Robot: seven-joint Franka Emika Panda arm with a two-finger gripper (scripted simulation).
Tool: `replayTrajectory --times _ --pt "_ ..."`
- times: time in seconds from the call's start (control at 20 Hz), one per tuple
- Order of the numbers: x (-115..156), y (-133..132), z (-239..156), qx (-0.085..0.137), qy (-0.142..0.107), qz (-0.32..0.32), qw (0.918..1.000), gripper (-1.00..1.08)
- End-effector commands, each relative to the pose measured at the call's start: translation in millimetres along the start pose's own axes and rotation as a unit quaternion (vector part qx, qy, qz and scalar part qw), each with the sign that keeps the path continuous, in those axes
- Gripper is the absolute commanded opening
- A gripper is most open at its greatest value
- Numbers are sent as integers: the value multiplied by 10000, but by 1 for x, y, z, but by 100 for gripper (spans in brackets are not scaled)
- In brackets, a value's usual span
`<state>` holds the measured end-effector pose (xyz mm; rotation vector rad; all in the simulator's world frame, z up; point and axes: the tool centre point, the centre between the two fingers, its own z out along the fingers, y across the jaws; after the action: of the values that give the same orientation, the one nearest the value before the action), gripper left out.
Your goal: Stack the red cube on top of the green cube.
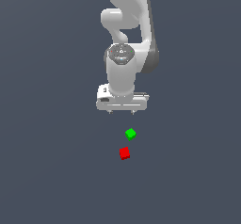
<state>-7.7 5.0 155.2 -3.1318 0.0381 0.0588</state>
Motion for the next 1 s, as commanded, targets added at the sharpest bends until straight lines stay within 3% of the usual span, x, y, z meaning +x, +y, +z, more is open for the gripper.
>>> replayTrajectory --times 0.0,0.45,0.95 --pt "0 0 0 0 0 0 10000 100" --pt "15 1 9 -7 19 -155 9999 100" --pt "61 -1 36 -28 78 -633 9980 100"
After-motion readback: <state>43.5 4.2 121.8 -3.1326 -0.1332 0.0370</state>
